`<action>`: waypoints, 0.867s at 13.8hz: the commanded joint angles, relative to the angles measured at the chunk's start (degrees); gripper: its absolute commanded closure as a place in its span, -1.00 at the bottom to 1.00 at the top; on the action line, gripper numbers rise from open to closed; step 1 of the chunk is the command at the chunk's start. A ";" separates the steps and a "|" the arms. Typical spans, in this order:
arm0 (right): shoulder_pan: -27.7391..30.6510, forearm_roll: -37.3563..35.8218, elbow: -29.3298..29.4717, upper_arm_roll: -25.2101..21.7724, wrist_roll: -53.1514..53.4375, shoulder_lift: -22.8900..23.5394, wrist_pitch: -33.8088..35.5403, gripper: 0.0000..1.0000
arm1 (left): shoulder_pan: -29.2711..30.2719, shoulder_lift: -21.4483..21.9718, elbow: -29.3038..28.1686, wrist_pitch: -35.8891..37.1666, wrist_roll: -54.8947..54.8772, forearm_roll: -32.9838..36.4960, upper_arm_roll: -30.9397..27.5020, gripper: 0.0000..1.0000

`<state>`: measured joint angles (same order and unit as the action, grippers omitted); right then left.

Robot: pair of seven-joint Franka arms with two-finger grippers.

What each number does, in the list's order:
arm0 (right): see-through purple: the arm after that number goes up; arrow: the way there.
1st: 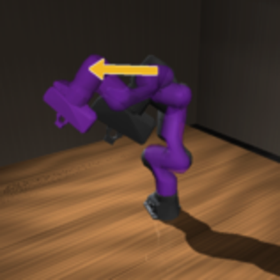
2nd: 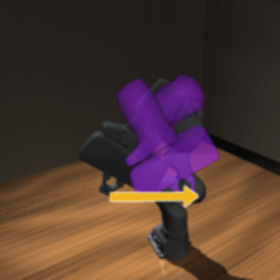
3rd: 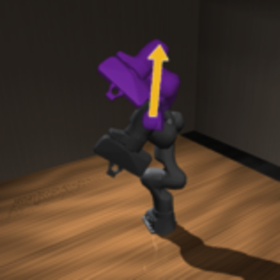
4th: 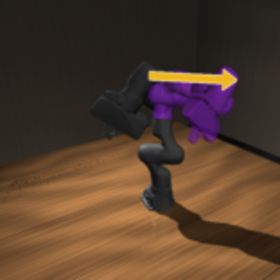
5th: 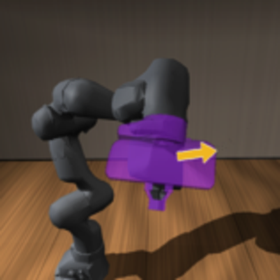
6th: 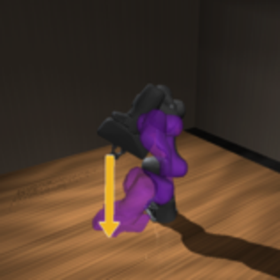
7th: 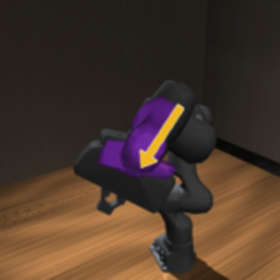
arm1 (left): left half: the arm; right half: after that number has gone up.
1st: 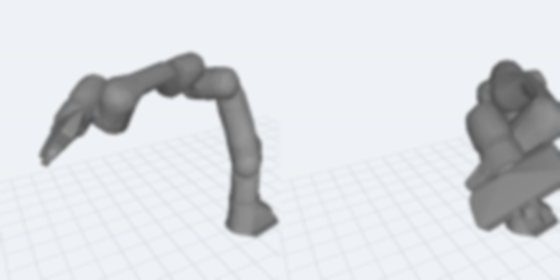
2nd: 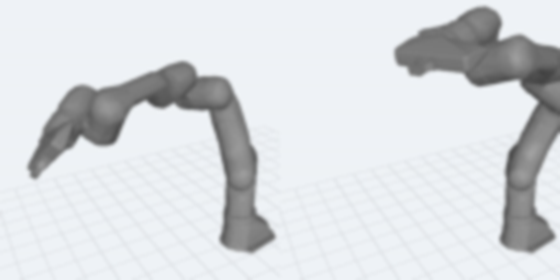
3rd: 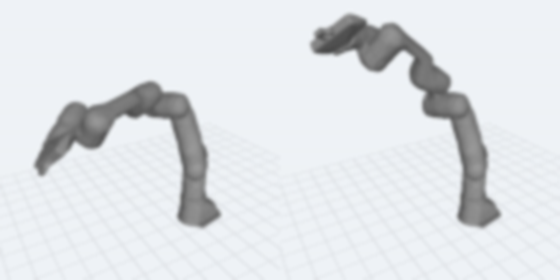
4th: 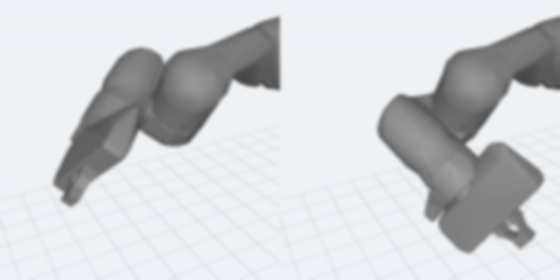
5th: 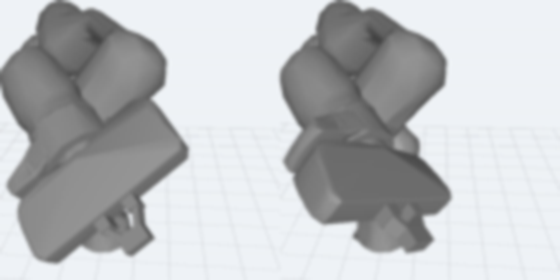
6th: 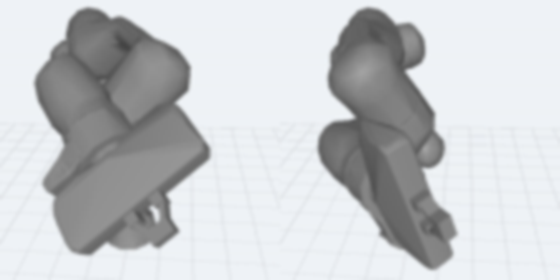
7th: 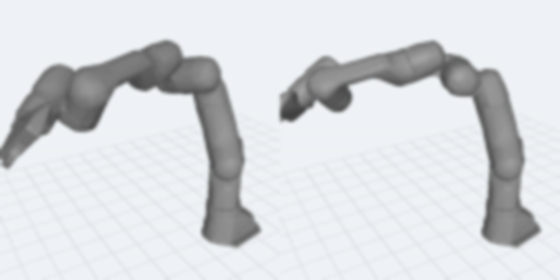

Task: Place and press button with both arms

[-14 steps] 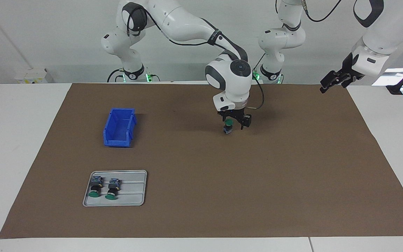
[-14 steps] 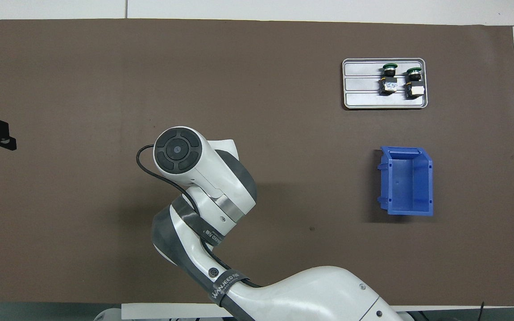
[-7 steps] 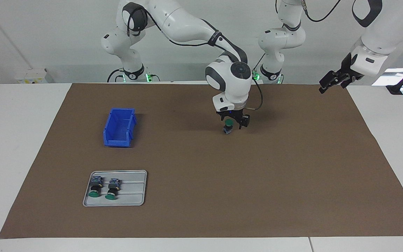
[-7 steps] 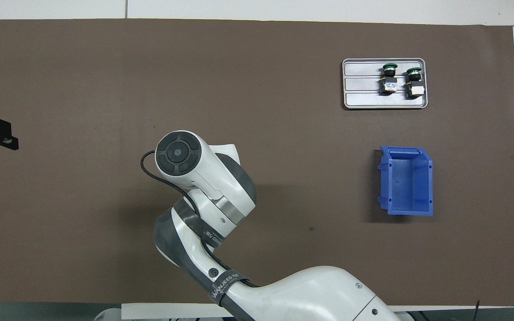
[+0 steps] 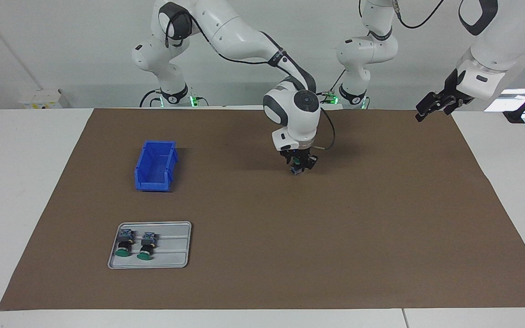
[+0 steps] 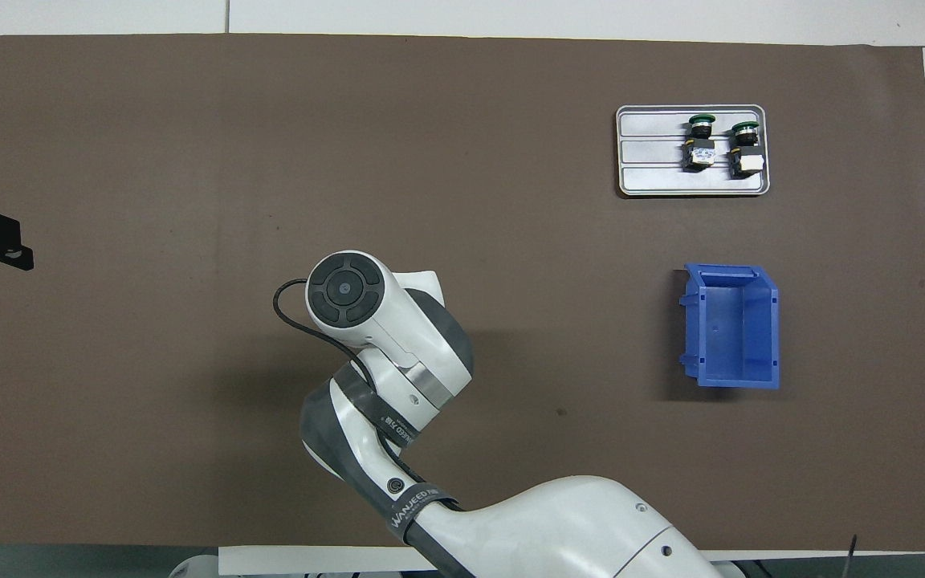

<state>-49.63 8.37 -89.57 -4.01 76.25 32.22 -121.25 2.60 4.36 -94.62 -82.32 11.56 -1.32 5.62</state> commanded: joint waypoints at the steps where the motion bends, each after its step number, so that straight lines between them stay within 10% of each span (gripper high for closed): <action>1: 2.08 1.21 0.69 1.46 -2.67 -1.90 2.05 1.00 | 0.12 0.47 -0.21 -0.56 0.39 0.27 -0.08 -1.00; 5: 8.82 0.68 1.17 0.67 -22.75 -8.19 12.86 1.00 | 0.04 0.47 -0.21 -0.56 0.39 0.27 -0.08 -1.00; 12: 32.55 -3.70 -23.27 0.58 -66.19 -32.64 15.79 1.00 | -0.40 0.47 -0.13 -0.73 0.39 0.18 0.09 -1.00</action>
<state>-21.30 6.68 -103.78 -4.52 17.43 6.05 -103.37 2.59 4.36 -94.62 -82.36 11.56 -1.33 5.66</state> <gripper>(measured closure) 0.634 0.000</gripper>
